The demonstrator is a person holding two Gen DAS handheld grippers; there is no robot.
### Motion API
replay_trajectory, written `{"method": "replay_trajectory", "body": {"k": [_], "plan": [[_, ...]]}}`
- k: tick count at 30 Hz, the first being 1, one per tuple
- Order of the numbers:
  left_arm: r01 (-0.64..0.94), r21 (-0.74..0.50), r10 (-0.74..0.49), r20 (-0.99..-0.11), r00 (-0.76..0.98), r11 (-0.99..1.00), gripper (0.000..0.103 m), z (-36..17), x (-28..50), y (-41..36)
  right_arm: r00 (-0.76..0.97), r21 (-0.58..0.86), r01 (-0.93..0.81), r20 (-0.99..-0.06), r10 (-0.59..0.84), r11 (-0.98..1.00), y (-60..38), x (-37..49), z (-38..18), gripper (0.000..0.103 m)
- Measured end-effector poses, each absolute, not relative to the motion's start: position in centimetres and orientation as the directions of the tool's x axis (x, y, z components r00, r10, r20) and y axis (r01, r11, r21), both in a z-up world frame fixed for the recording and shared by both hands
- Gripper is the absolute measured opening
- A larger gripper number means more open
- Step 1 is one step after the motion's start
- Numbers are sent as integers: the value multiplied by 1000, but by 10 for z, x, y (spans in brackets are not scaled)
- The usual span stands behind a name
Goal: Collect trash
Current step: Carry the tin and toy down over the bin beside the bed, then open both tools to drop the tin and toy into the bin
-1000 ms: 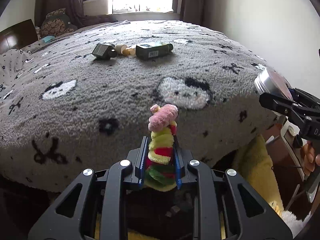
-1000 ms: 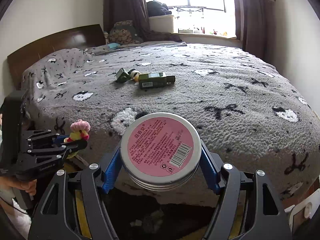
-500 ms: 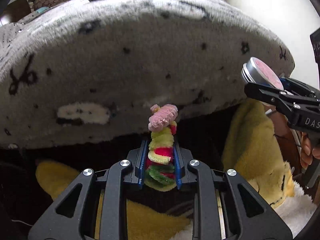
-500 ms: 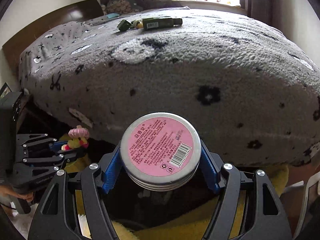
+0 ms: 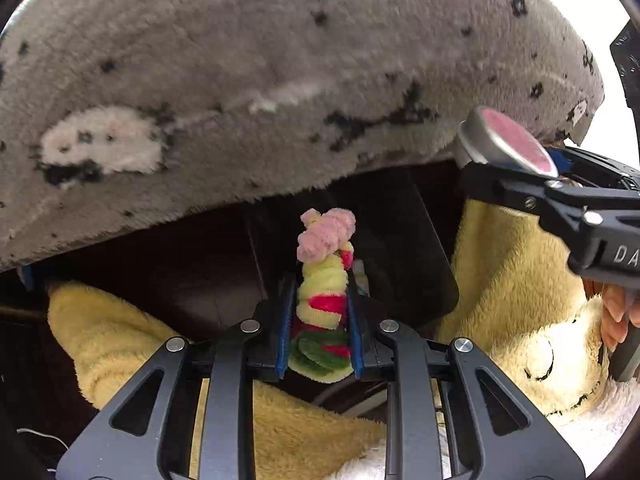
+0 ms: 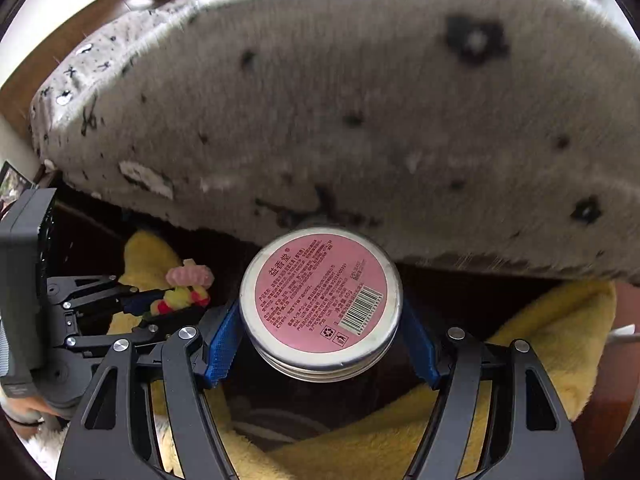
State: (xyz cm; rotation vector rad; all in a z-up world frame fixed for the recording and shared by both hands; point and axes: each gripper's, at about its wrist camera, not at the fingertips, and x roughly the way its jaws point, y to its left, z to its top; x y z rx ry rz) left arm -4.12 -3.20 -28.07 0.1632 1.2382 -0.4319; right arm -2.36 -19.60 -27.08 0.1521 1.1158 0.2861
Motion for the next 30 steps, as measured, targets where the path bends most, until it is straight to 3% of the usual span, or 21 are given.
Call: {"method": "replay_trajectory", "body": {"k": [19,23,30], "plan": [[391,-157,-241,-955,175,907,24,-319,-34,-32,318,285,-138,-894,315,949,-183,-11,-298,73],[376,-150,-236,-953,192,914,39,-316,-33,-28,338,296,-122,-885,320,947,-189,-11,-293,83],[358,-152,-250,-936,248,921,61,-288,-32,-18,397,285,-78,-870,292,955,-205,-12,-274,89]]}}
